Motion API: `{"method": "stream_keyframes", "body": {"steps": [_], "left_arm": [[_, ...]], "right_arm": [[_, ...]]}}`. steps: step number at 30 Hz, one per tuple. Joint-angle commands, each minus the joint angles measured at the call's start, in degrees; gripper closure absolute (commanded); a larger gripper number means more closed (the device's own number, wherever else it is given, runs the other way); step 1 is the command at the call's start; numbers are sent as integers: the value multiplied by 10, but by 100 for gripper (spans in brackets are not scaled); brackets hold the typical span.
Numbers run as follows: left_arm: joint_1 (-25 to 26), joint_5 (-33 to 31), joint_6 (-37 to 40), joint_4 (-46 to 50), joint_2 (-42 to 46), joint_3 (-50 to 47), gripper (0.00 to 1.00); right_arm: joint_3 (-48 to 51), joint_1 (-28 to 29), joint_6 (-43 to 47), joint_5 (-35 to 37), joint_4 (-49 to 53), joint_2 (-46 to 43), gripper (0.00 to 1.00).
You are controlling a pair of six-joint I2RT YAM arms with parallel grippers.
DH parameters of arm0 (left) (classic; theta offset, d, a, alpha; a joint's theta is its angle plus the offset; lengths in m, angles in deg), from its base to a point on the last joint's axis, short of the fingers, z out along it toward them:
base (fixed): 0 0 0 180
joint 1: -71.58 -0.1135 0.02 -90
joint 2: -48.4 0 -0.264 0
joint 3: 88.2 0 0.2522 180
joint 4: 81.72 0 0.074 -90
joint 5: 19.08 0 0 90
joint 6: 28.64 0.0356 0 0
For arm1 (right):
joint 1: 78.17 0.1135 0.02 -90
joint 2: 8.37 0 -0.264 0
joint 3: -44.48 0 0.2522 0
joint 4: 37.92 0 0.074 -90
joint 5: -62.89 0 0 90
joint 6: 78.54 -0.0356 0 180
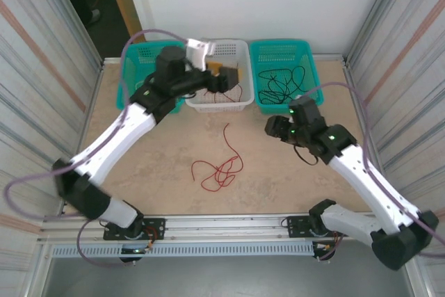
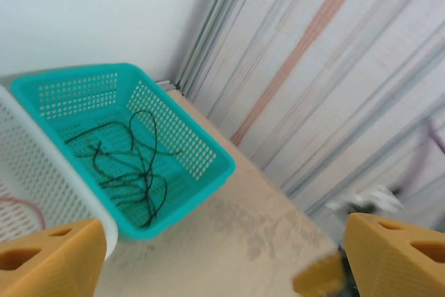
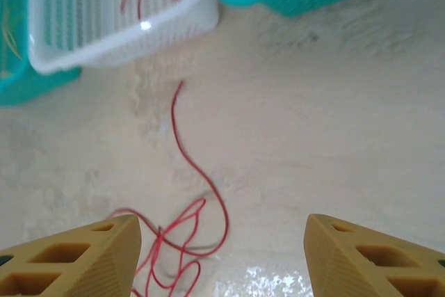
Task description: Untangle the cables
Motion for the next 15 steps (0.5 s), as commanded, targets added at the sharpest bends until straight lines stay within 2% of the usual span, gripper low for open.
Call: {"method": "stream_keyframes", "body": {"steps": [1,5,8,14,15], "left_arm": [[-10,-25,89,123,42,-95,23],[-15,-54,95,182,108,-183,47],[-28,-42,67,186,134,-235,63],[-45,-34,35,164,142,-285,90],[-48,-32,33,163,140,-286,92]], "right_arm": [[-15,32,1,9,-24,66,39],[-22,72,-34,-14,-66,172,42],[-28,105,-79,-28,-101,255,47],[-60,151,-149,-59,-144,375,50],[-66,153,-159,-63,-141,389,51]]}}
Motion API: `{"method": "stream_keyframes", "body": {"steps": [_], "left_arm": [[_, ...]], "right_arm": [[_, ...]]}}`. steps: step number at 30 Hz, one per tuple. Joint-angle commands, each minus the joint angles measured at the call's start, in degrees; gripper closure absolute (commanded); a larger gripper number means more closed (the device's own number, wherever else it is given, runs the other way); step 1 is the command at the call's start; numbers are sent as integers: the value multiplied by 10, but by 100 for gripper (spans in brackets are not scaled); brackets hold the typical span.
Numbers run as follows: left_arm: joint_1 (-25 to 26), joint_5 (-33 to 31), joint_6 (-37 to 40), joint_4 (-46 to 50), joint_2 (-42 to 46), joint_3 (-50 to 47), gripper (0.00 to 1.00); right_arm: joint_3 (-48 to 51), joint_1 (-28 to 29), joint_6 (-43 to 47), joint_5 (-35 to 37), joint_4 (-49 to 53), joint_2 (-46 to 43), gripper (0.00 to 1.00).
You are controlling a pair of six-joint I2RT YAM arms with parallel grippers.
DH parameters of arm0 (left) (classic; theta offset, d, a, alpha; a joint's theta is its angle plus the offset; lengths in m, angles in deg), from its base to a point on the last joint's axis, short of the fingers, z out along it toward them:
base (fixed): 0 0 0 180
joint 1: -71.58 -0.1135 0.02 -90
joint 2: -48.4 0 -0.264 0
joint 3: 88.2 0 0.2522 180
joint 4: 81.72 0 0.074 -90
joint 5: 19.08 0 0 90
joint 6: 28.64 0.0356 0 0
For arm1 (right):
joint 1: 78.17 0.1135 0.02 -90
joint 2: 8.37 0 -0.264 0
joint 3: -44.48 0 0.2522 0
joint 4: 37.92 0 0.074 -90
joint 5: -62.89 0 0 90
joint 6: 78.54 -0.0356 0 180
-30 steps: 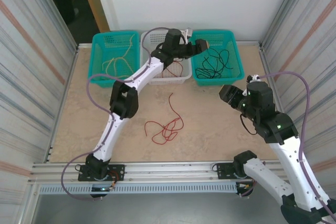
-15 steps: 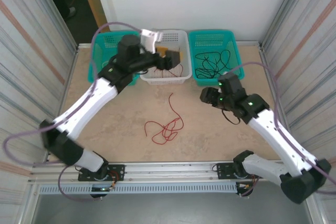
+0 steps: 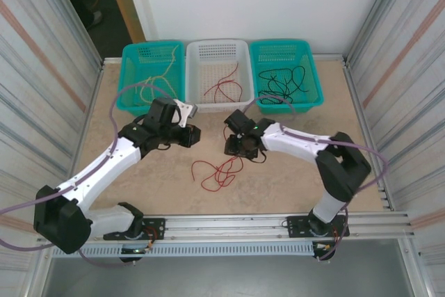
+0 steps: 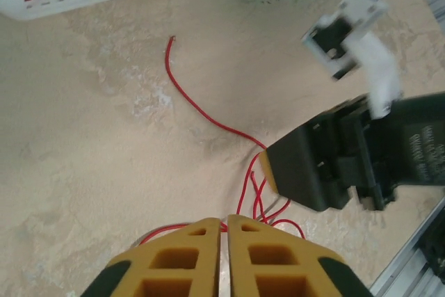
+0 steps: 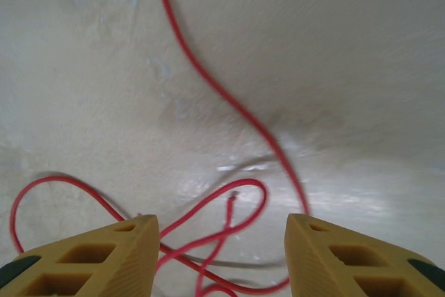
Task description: Untangle the cables
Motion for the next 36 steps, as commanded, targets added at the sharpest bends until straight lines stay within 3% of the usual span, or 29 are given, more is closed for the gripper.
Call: {"method": "stream_keyframes", "body": {"steps": [1,11,18,32,36], "left_arm": [[-12,4,-13,-15,16,-4,93],[-18,11,-5,-10,2,16,94],[-20,8,-14,-29,-6,4,82],[-20,13,-25,-30,-12,3,60],[-20,17,-27,-33,-11,2,60]], "right_arm": [[-35,8,-65,-18,-12,38,51],[-59,13,-88,10,47,56,53],[-64,20,-71,48,96,14,51],[-49,31,-89,-10,22,59,55],[-61,31,-85,-16,19,78,65]]}}
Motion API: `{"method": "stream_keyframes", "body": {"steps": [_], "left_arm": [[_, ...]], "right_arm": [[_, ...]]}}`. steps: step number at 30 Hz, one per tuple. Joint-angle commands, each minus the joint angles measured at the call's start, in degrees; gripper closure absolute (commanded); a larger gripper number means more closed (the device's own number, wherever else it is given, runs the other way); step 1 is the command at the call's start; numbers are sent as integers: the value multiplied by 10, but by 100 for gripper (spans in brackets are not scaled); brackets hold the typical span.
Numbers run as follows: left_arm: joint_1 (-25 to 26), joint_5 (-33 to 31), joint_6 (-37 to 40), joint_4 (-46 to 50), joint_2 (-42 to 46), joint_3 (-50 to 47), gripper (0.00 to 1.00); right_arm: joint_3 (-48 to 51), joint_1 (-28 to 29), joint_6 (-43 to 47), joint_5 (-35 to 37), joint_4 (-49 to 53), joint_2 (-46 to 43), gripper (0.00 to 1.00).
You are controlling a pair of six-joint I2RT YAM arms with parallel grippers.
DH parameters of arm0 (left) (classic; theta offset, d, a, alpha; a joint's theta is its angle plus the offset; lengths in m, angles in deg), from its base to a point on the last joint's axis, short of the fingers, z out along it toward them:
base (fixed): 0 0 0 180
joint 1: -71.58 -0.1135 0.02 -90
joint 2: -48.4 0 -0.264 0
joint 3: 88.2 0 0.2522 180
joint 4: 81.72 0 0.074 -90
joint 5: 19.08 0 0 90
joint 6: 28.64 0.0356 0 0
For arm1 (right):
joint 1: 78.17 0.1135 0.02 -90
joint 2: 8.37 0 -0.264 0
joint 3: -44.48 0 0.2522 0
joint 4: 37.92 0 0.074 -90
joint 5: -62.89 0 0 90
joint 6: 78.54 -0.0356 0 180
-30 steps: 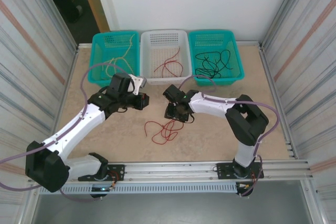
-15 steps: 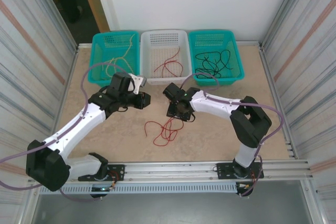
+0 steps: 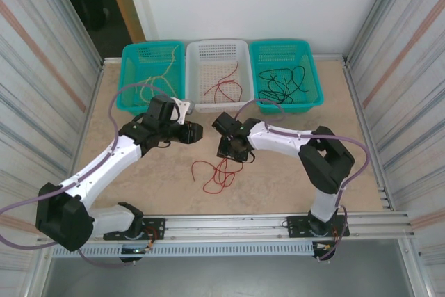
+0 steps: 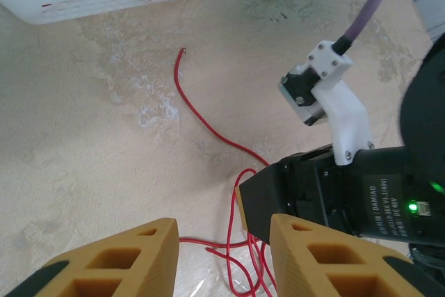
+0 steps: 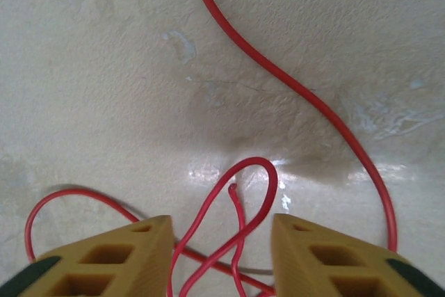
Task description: Untangle the cables
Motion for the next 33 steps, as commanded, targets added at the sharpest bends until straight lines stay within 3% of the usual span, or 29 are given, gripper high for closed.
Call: {"method": "stream_keyframes", "body": {"steps": [1,7,13,23,33], "left_arm": [[-5,12,-1,-8,5,2,60],[-5,13,2,-6,5,10,59],[-6,52,-1,-32,0,27,58],[1,190,-36,-154,10,30,50],[9,271,-72,-239,36,18,49]], "right_arm": [[-11,4,-9,-13,-6,18,69],[-18,0,17,7,6,-10,100],[-35,2,98,56,14,-118,100],[-31,1,184,37,-92,-302,100],[-50,-30,183,21,-130,-353,100]]}}
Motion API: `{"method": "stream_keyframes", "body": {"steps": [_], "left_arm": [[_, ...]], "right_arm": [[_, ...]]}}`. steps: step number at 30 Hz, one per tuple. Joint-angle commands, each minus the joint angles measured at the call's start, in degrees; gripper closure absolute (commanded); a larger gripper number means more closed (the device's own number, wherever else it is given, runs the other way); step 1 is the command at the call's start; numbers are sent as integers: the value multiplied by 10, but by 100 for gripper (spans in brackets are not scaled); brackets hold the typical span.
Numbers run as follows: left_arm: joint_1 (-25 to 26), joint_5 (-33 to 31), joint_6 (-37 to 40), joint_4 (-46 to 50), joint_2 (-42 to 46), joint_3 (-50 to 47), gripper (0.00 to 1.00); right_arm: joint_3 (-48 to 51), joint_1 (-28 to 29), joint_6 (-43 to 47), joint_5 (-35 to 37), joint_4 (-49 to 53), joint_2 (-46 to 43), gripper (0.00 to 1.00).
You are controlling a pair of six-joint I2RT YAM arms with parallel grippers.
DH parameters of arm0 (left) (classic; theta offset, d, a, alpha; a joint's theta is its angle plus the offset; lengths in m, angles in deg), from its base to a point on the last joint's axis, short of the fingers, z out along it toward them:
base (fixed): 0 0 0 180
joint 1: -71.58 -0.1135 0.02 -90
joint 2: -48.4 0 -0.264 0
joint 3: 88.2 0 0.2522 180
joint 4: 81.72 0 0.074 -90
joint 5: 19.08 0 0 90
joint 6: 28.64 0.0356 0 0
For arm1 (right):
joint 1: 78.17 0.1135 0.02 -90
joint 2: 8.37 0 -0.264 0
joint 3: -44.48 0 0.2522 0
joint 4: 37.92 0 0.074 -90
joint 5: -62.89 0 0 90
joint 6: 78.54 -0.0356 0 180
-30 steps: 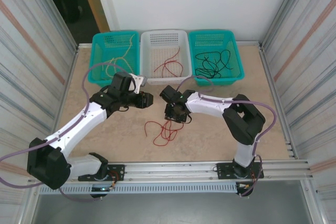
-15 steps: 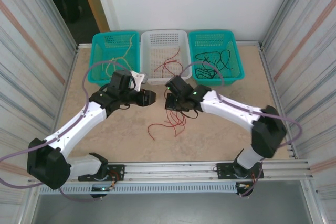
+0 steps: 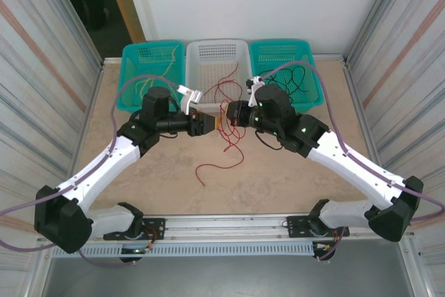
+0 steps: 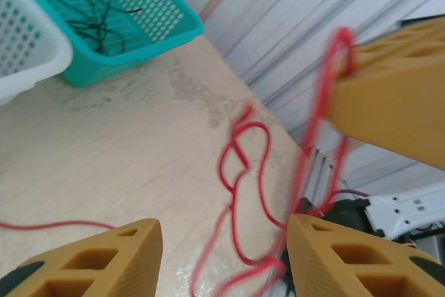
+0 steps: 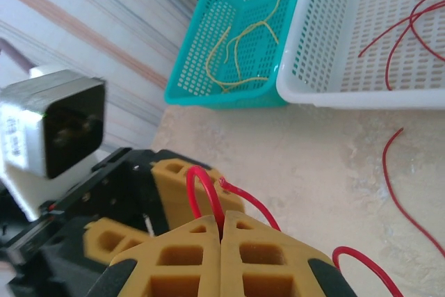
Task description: Untangle the cables
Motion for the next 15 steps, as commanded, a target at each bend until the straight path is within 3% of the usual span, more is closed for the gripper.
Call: {"method": "stream_keyframes", "body": {"steps": [1,7,15], "left_arm": [[1,54,-23,-50,25,5,48],[6,81,-40,-62,22,2,46],[35,66,-43,-61,-12,6,45]], "right_arm": [[-26,-12,18,-7,-15,-21,100],[-31,-31,18,-9,-16,-35,100],[-29,-36,0,-20,-51,-38,100]]}}
